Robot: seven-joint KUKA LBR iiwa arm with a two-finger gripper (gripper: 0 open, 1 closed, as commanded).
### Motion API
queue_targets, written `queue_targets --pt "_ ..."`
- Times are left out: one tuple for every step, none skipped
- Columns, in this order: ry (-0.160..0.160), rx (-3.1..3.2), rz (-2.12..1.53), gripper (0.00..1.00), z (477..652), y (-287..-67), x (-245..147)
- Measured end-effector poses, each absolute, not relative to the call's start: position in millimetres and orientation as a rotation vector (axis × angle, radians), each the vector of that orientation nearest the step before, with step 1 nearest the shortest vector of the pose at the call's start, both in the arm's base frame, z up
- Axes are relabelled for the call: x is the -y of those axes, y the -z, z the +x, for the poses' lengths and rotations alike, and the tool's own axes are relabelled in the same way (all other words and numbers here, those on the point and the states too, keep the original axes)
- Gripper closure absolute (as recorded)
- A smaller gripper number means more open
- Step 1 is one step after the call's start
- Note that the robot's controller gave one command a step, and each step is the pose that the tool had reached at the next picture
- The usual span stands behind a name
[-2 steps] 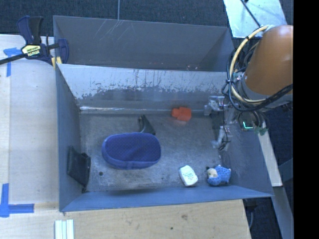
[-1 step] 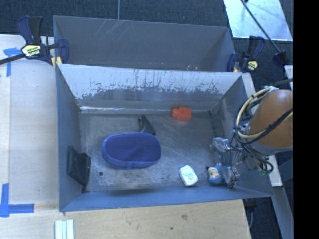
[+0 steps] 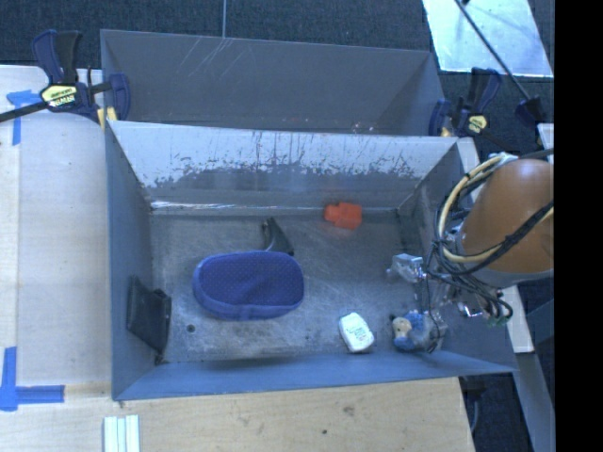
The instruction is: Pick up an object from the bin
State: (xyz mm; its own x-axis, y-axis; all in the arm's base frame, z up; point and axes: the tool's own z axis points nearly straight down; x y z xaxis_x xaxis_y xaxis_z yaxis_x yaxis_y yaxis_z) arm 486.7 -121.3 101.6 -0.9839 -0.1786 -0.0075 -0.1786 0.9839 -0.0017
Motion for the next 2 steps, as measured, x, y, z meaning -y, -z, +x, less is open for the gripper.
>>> queue_targets --pt "0.003 -3.113 -0.379 0.00 484.2 -118 145" --pt "0.003 -3.086 -0.577 0.00 492.3 -71 134"
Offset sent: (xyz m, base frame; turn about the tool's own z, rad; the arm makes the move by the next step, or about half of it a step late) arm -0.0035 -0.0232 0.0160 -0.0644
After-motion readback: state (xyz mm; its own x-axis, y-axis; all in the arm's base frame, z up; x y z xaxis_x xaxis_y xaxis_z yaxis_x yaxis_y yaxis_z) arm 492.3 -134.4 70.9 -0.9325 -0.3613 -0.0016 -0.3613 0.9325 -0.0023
